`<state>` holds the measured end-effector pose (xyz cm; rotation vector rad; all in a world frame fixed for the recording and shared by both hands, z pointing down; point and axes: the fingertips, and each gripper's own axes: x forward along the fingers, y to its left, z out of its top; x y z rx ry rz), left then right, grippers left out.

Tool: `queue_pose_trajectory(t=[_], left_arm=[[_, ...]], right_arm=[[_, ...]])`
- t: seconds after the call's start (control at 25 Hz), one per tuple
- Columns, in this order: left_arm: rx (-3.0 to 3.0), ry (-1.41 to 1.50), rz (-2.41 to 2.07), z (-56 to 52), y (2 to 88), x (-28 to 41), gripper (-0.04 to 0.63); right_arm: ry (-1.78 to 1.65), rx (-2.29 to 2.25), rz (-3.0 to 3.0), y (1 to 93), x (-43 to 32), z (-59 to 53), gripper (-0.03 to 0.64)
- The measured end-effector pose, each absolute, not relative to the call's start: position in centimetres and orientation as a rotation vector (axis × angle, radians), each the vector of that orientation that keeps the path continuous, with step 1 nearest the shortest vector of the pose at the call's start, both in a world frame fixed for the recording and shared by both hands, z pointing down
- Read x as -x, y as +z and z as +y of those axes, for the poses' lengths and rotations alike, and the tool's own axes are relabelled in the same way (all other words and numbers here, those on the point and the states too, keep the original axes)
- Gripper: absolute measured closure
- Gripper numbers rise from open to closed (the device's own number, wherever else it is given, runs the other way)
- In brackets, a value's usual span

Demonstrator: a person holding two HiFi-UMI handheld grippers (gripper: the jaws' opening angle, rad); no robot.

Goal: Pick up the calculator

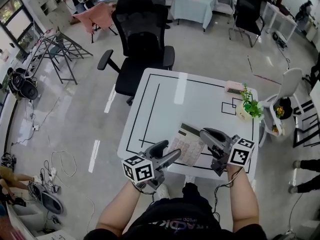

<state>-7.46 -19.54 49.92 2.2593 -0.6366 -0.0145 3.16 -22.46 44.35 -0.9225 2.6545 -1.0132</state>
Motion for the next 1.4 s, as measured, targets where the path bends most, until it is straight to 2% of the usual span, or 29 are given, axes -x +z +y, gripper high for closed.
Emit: queue_pose_trajectory(t=[0.16, 0.2, 0.36, 0.88, 1.4], left_arm=[[-2.237, -0.052, -0.558, -18.7, 49.4, 7.7, 0.260], [-2.237, -0.056, -0.536, -18.4, 49.3, 7.6, 0.272], [-2.233, -0.075, -0.453, -17.0, 48.8, 8.0, 0.389], [-2.116, -0.345, -0.393, -15.2, 45.8, 11.8, 0.512], [-2.098, -0.440, -0.342, -13.8, 44.5, 13.4, 0.525]], right_arm=[[-0.995, 0.861, 2.687, 43.7, -1.4, -21.4, 0.569], [-0.994, 0.848, 2.694, 43.7, -1.0, -21.2, 0.569], [-0.997, 0.802, 2.697, 43.6, 0.7, -20.1, 0.569], [-0.893, 0.945, 2.670, 42.5, 3.7, -18.8, 0.545], [-0.993, 1.051, 2.382, 43.0, 3.3, -15.1, 0.517]])
